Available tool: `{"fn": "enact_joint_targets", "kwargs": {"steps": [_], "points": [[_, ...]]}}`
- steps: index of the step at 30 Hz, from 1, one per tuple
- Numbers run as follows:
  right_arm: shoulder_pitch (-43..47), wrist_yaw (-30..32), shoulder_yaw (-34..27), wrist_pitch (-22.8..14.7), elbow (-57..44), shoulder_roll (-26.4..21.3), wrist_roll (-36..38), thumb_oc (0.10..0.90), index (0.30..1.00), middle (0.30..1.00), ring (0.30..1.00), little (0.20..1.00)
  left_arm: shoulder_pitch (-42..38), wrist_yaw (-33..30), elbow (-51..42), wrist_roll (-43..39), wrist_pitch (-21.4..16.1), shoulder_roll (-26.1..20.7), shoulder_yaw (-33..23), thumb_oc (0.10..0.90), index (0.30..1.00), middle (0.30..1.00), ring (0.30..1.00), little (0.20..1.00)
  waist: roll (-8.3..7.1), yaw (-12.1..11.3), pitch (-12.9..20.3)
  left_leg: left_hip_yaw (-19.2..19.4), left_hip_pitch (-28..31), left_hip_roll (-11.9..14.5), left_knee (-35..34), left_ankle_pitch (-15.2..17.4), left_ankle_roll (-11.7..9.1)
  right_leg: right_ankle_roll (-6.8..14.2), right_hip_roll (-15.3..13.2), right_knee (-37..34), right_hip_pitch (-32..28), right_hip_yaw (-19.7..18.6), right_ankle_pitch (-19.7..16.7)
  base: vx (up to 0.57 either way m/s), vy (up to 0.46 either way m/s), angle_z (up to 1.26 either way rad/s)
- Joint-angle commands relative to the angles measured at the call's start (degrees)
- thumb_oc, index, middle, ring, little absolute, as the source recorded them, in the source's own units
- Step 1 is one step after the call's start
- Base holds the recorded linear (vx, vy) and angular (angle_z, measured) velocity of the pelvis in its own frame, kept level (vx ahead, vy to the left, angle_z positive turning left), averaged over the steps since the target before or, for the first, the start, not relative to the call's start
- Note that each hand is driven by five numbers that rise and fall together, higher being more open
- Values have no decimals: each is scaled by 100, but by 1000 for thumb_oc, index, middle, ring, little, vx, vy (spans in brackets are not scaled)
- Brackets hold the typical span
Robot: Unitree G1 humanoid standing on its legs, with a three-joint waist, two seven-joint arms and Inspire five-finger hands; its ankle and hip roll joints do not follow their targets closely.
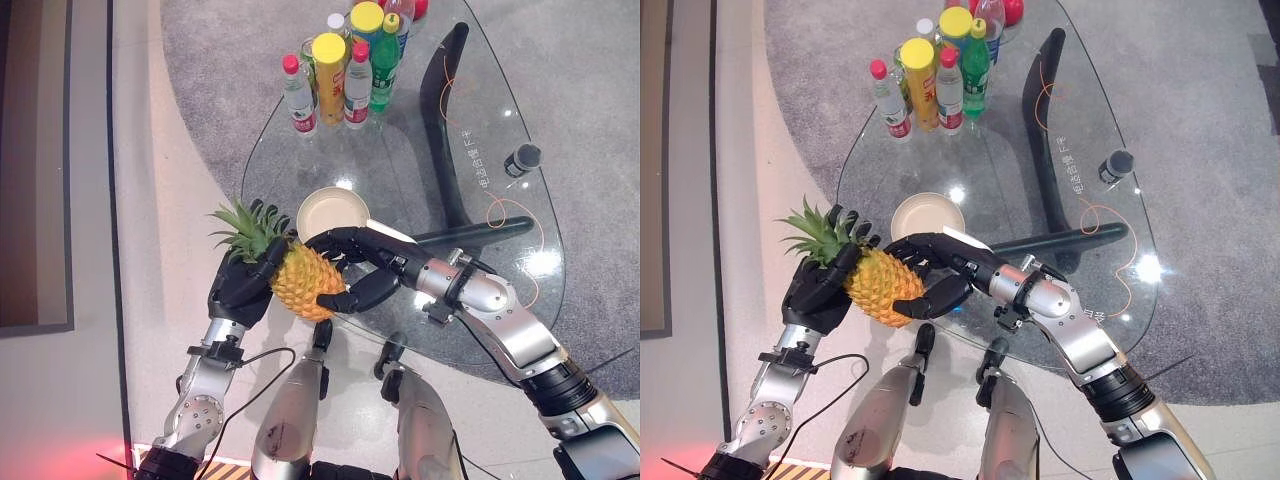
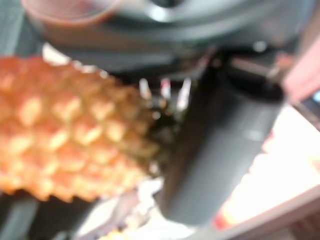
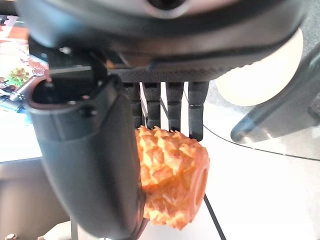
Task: Pick up the fruit to the plate
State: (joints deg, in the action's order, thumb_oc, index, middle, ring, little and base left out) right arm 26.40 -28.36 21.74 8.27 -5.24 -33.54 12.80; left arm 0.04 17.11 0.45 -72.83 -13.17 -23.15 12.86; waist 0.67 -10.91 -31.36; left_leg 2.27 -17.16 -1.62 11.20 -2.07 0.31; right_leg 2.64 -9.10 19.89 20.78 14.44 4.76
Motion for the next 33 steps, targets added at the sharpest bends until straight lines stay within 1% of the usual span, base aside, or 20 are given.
{"fn": "enact_joint_targets", "kwargs": {"steps": [1, 8, 12, 13, 14, 15, 19, 23, 26, 33], "points": [[405, -1335, 1384, -444, -1391, 615, 288, 100, 300, 300, 300, 200, -744, 576, -1495, 215, -277, 187, 140, 800, 900, 900, 900, 900, -124, -38, 156, 44, -136, -480, 685, 618, 239, 28, 329, -33, -381, 191, -139, 0, 0, 0], [397, -1218, 1461, -456, -1306, 574, 271, 100, 300, 300, 300, 200, -683, 630, -1465, 201, -367, 126, 124, 800, 900, 900, 900, 900, -129, -79, 156, -28, -201, -514, 720, 626, 238, 47, 310, -27, -332, 198, -165, 13, -1, 3], [388, -1127, 1434, -453, -1277, 586, 311, 100, 300, 300, 300, 200, -670, 854, -1472, -16, -530, 170, 112, 800, 900, 900, 900, 900, -132, -78, 156, -29, -191, -516, 718, 634, 246, 58, 308, -14, -321, 197, -173, 0, 0, 0], [361, -1104, 1434, -454, -1269, 611, 292, 100, 300, 300, 300, 200, -670, 892, -1500, -81, -579, 193, 121, 720, 832, 832, 832, 820, -133, -77, 156, -17, -189, -509, 718, 634, 244, 58, 304, -13, -326, 207, -174, 0, 0, 0], [345, -1096, 1420, -459, -1256, 621, 297, 100, 300, 300, 300, 200, -681, 976, -1516, -203, -665, 213, 118, 276, 451, 451, 451, 376, -139, -72, 156, -6, -188, -501, 720, 638, 246, 61, 297, -2, -324, 211, -172, 0, 0, 0], [329, -1088, 1404, -461, -1253, 623, 295, 100, 300, 300, 300, 200, -688, 1025, -1537, -318, -729, 222, 123, 100, 300, 300, 300, 200, -142, -70, 156, -1, -187, -497, 719, 641, 245, 64, 292, -3, -327, 214, -173, 0, 0, 0], [285, -1055, 1388, -454, -1213, 710, 238, 100, 300, 300, 300, 200, -708, 1257, -1554, -838, -997, 334, 106, 100, 300, 300, 300, 200, -157, -67, 156, 39, -195, -471, 737, 655, 240, 73, 266, 37, -313, 250, -169, 0, 0, 0], [313, -1000, 1403, -419, -1126, 830, 177, 100, 300, 300, 300, 200, -778, 1276, -1557, -1122, -1252, 464, 115, 100, 300, 300, 300, 200, -178, -61, 156, 62, -213, -450, 752, 669, 231, 79, 244, 70, -289, 284, -166, 0, 0, 0], [339, -964, 1402, -393, -1077, 874, 158, 100, 300, 300, 300, 200, -824, 1269, -1534, -1163, -1370, 516, 124, 100, 300, 300, 300, 200, -183, -57, 156, 61, -234, -447, 768, 677, 228, 78, 238, 83, -277, 296, -162, 0, 0, 0], [362, -891, 1404, -383, -1034, 919, 157, 100, 300, 300, 300, 200, -894, 1154, -1549, -1147, -1462, 550, 121, 100, 300, 300, 300, 200, -207, -59, 156, 46, -263, -445, 787, 691, 228, 89, 230, 110, -248, 320, -159, 5, -2, 1]]}}
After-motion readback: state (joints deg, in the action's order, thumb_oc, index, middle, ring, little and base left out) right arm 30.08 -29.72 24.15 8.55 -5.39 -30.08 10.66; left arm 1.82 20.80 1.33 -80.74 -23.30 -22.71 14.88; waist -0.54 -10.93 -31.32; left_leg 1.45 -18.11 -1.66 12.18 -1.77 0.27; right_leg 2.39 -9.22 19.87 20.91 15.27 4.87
